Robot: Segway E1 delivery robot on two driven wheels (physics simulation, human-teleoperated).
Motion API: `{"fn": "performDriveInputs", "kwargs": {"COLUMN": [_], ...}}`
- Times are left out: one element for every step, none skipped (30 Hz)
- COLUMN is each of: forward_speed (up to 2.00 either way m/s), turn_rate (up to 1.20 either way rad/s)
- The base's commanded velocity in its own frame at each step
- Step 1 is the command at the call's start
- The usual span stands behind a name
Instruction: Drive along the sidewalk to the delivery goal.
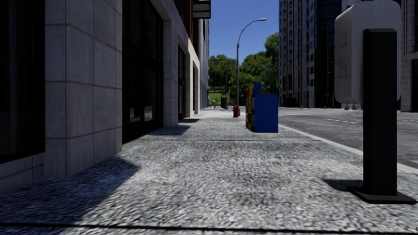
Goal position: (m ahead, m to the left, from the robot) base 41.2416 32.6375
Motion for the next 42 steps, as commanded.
{"fn": "performDriveInputs", "kwargs": {"forward_speed": [2.0,2.0,2.0,2.0,2.0,2.0,2.0,2.0,2.0,2.0,2.0,2.0,2.0,2.0,2.0,2.0,2.0,2.0,2.0,2.0,2.0,2.0,2.0,2.0,2.0,2.0,2.0,2.0,2.0,2.0,2.0,2.0,2.0,2.0,2.0,2.0,2.0,2.0,2.0,2.0,2.0,2.0], "turn_rate": [-0.02,-0.09,-0.15,-0.17,-0.17,-0.18,-0.18,-0.18,-0.18,-0.18,-0.18,-0.19,-0.21,-0.21,-0.22,-0.22,-0.06,0.0,0.0,0.0,0.0,0.0,0.0,0.0,0.0,0.0,0.0,0.0,0.0,0.0,0.0,0.0,0.0,0.0,0.0,0.0,0.0,0.0,0.0,0.0,0.0,0.0]}}
